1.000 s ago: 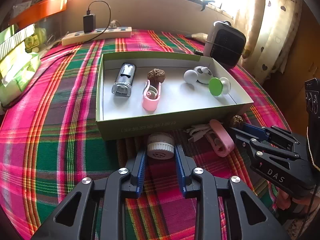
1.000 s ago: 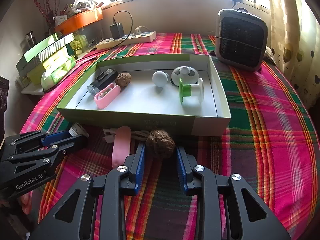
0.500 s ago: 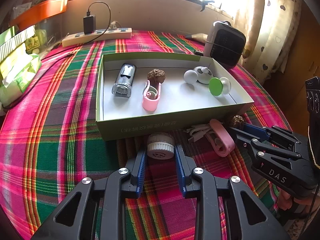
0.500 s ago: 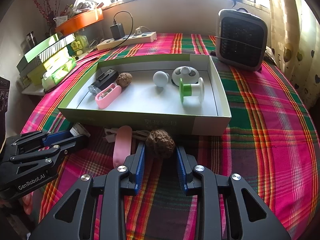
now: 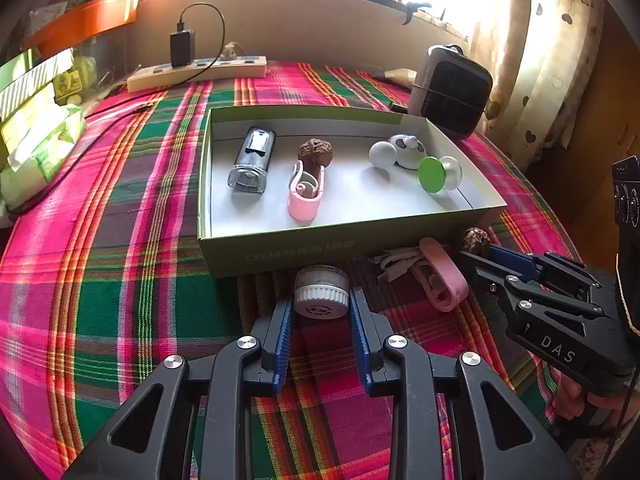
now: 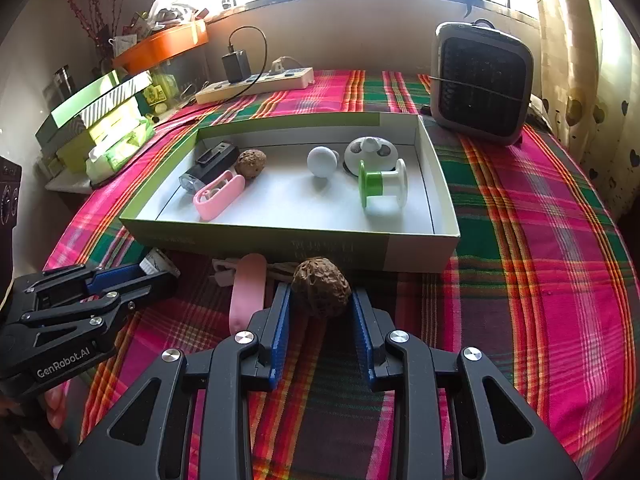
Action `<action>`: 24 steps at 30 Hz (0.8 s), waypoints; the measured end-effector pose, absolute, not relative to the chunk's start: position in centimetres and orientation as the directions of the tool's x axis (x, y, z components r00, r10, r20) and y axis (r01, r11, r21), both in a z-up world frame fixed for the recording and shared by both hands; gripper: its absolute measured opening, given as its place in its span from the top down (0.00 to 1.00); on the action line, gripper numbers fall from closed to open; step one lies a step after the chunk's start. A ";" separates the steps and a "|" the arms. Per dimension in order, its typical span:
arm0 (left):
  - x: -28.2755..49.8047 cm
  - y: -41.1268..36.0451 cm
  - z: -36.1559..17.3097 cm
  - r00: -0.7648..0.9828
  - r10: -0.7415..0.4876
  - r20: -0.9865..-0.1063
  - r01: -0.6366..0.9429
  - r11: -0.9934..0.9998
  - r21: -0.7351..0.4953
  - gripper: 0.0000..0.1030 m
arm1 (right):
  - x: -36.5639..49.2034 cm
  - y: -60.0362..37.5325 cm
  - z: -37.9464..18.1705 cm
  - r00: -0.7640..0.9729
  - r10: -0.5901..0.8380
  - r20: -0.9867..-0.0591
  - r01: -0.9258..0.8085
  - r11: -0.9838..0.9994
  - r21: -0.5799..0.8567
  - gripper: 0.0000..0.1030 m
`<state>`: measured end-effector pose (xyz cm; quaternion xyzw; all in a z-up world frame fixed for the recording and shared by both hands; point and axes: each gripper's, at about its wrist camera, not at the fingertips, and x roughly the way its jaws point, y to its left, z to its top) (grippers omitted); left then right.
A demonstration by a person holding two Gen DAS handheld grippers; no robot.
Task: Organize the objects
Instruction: 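Lift and carry the walnut and white container over the box with both grippers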
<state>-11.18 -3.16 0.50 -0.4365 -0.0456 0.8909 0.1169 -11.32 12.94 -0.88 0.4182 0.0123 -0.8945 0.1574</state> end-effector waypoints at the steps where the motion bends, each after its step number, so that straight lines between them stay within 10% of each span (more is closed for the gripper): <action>1: -11.1 -3.2 0.6 -0.591 0.250 -0.767 -0.169 -0.968 -0.185 0.76 | -11.3 12.9 -0.8 -0.602 -0.272 -0.750 0.292 -0.950 0.110 0.70; 24: -11.6 -4.3 3.9 -0.648 0.231 -0.725 -0.152 -0.973 -0.174 0.76 | -12.3 12.7 2.3 -0.644 -0.299 -0.704 0.327 -0.940 0.101 0.70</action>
